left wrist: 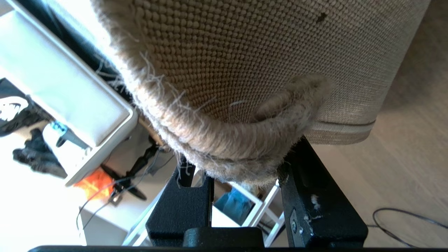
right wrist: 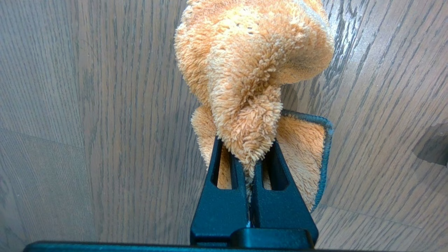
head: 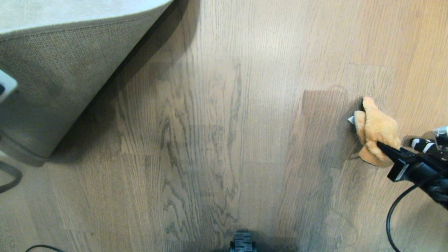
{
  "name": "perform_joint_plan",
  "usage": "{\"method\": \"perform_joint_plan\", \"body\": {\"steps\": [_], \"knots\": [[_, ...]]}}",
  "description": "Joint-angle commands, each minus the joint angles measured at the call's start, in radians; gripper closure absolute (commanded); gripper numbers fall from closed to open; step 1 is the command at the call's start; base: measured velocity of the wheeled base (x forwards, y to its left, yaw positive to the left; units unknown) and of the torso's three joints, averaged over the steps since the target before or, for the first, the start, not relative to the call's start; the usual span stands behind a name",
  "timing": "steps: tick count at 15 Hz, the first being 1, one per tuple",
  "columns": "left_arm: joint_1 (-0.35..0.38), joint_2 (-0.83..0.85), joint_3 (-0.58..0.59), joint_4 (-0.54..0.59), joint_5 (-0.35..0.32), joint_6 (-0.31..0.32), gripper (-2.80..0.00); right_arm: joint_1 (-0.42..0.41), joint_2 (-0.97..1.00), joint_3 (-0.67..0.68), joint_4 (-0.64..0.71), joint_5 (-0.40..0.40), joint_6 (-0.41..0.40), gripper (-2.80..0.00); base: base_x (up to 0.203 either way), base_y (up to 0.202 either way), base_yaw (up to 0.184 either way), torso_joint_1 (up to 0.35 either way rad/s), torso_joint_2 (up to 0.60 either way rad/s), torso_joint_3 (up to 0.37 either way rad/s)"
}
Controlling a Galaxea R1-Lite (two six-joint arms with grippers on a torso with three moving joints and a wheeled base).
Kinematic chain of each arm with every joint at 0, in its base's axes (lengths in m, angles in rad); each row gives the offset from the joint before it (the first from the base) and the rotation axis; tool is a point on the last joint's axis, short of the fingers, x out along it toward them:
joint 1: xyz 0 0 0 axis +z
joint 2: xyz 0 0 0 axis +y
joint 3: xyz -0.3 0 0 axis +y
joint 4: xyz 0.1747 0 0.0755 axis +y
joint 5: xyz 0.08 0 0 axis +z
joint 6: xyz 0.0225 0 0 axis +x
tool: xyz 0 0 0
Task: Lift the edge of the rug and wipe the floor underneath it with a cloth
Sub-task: Pick up the rag
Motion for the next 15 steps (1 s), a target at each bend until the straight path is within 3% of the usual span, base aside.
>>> {"method": "perform_joint_plan", "body": {"steps": [1,11,15], "knots": [[0.000,-0.001,0.001,-0.003,0.029,0.006,0.00,0.002,-0.001,0.001,-0.048,0.002,-0.001,0.00,0.000,0.000,0.000,0.000,0.00,0.000],[-0.009,0.005,0.007,-0.004,0.071,-0.020,0.00,0.002,0.005,0.013,-0.048,0.002,-0.001,0.00,0.000,0.000,0.000,0.000,0.00,0.000],[-0.011,0.005,0.004,-0.006,0.164,-0.030,0.00,0.000,0.008,0.015,-0.048,0.002,-0.001,0.00,0.000,0.000,0.000,0.000,0.00,0.000]]}}
